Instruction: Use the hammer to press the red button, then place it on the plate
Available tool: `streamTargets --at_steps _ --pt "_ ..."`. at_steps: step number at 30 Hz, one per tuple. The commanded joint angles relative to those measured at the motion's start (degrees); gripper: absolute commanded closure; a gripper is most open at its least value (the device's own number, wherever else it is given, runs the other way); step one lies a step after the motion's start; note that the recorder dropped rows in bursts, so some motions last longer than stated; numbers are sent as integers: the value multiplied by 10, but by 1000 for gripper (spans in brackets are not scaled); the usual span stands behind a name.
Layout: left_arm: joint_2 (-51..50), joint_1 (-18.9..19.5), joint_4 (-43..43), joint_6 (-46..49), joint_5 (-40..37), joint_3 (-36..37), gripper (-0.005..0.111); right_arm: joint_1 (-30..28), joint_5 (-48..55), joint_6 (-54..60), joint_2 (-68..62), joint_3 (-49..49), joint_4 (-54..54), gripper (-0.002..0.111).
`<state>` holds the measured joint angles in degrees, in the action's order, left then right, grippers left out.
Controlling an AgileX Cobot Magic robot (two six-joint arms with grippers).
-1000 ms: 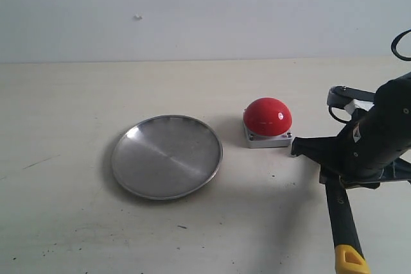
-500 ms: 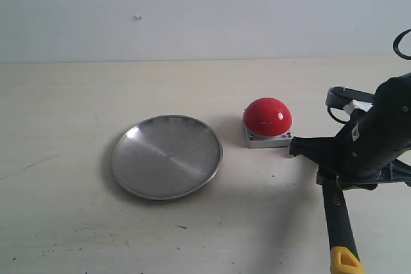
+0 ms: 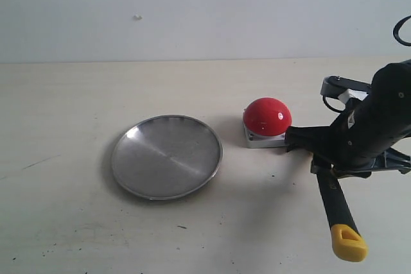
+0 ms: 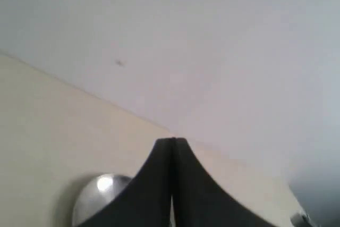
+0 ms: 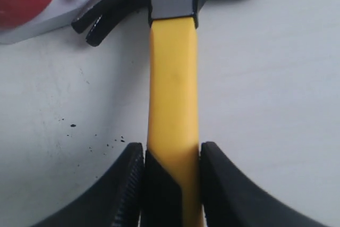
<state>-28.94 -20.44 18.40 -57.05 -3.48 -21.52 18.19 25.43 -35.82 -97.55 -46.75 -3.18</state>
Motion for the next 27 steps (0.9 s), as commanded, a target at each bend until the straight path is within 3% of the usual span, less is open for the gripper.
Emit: streamTargets --at_steps 1,5,7,10,14,17,19,21,24,26,27 --pt "-103 -127 1 25 -77 -67 107 -1 4 13 8 -10 0 108" --pt "-171 -202 -58 48 -91 -105 107 -1 9 25 8 -10 3 108" --pt "-186 -220 -90 72 -96 -117 107 -1 11 32 8 -10 3 108" --pt "-195 -228 -144 165 -169 -143 107 -1 12 43 8 -10 3 108" --pt "-216 -224 -224 401 -408 -215 107 -1 12 46 8 -10 2 108" --pt "-264 -202 -227 453 -572 -265 107 -1 7 46 8 -10 1 108" --pt "-302 -182 -259 486 -620 -280 107 -1 6 48 8 -10 1 108" --pt "-344 -155 -374 588 -602 -284 107 -1 6 52 8 -10 1 108" --pt "-410 -113 -625 789 -567 -275 107 -1 9 60 8 -10 3 108" --pt "-460 -85 -798 903 -566 -263 107 -1 12 60 8 -10 3 108" --pt "-509 -63 -946 985 -589 -249 107 -1 12 61 8 -10 3 108"
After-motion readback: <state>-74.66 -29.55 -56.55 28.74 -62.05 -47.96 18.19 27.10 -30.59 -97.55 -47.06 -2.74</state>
